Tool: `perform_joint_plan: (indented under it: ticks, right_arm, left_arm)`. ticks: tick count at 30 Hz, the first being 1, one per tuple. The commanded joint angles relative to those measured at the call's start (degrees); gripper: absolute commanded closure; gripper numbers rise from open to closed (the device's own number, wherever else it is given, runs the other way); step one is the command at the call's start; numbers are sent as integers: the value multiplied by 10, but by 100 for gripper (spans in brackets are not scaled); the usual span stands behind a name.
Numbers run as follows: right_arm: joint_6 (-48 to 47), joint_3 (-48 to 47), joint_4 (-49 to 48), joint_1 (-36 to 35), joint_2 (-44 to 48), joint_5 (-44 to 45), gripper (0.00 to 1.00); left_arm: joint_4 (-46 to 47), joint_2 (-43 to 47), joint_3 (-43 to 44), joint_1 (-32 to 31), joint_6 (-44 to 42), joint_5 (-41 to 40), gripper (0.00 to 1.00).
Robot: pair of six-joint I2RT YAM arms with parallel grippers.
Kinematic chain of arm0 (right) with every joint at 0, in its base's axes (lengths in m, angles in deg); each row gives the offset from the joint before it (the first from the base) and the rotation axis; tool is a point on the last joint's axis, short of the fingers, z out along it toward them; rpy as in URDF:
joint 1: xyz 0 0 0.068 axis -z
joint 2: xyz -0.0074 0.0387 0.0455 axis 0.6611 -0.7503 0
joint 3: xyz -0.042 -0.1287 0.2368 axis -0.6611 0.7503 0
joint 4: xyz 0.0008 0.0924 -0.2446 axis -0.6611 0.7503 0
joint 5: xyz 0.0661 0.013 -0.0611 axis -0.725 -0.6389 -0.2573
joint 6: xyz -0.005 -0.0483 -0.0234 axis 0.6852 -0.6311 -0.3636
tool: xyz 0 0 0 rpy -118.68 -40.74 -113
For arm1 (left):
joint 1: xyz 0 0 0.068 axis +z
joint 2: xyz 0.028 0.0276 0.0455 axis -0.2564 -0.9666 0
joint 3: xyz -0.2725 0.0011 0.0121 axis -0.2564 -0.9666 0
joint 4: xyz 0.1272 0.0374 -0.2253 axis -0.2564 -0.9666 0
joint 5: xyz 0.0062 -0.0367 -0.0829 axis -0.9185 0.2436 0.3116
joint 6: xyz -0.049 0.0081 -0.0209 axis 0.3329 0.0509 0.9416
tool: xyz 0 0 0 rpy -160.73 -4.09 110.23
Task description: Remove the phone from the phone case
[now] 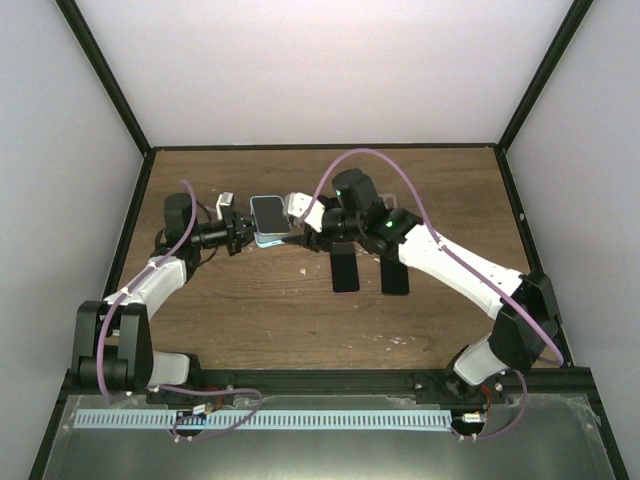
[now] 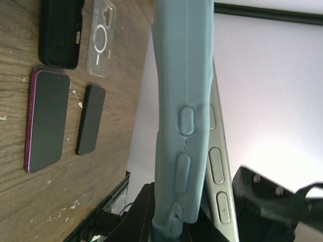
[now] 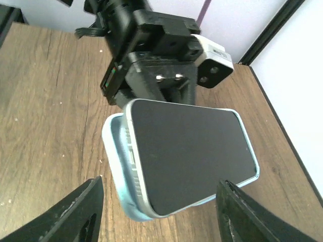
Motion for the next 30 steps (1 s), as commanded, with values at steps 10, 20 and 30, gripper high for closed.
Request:
perform_joint_plan:
  ticks: [10,20,30]
  right_arm:
    - [-110,9,-75,-66,-15,183,56]
    - [-184,58,-154,-90,-26,264,64]
    - [-187,44,-169,-99,-40,270,98]
  left_arm:
    - [-37,7,21,5,28,-4,100]
    - [-33,9,18,5,38,-7,100]
    - [-42,4,21,5,19,-4,100]
